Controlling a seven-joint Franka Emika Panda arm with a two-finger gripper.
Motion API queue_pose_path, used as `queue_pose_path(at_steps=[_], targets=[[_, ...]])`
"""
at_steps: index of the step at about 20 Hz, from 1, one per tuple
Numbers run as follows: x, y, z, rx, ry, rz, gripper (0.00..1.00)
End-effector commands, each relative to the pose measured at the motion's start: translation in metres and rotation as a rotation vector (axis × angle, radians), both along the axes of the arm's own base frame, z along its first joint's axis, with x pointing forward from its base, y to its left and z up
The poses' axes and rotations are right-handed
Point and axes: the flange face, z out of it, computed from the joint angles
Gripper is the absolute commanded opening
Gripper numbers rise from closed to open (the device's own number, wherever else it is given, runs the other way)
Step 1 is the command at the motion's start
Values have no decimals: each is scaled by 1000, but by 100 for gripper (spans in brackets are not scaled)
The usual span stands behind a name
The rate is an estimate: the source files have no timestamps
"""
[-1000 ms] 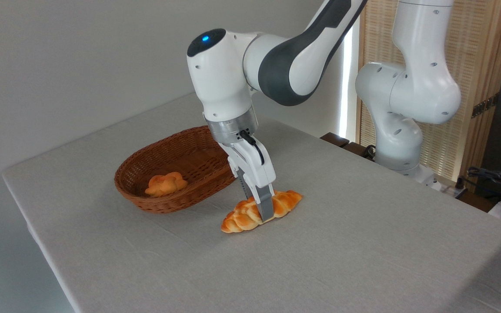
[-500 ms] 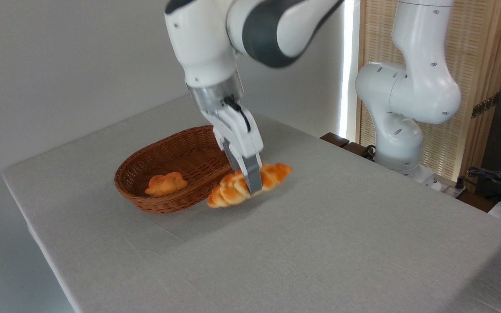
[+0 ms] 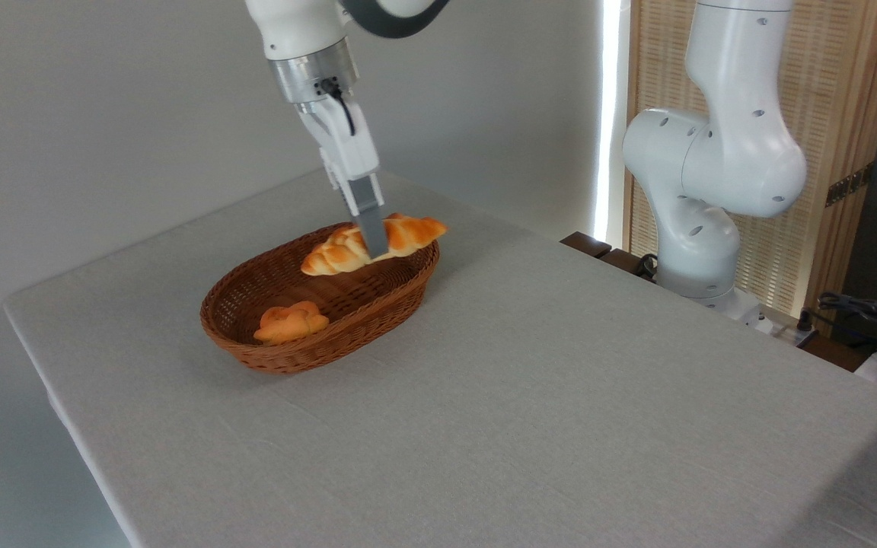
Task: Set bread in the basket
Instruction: 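Lift the loaf and carry it over the basket, then lower the loaf into the basket beside the small roll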
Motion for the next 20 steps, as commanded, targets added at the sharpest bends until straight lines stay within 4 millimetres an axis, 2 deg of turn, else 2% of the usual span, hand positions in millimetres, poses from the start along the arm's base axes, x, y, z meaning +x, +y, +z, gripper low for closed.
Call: queue_pose_path(at_steps=[1, 2, 5, 20], targets=[[13, -41, -32, -43, -6, 85, 100], [9, -60, -42, -45, -3, 110, 100], [10, -74, -55, -56, -2, 155, 100], [9, -76, -57, -58, 2, 127, 100]])
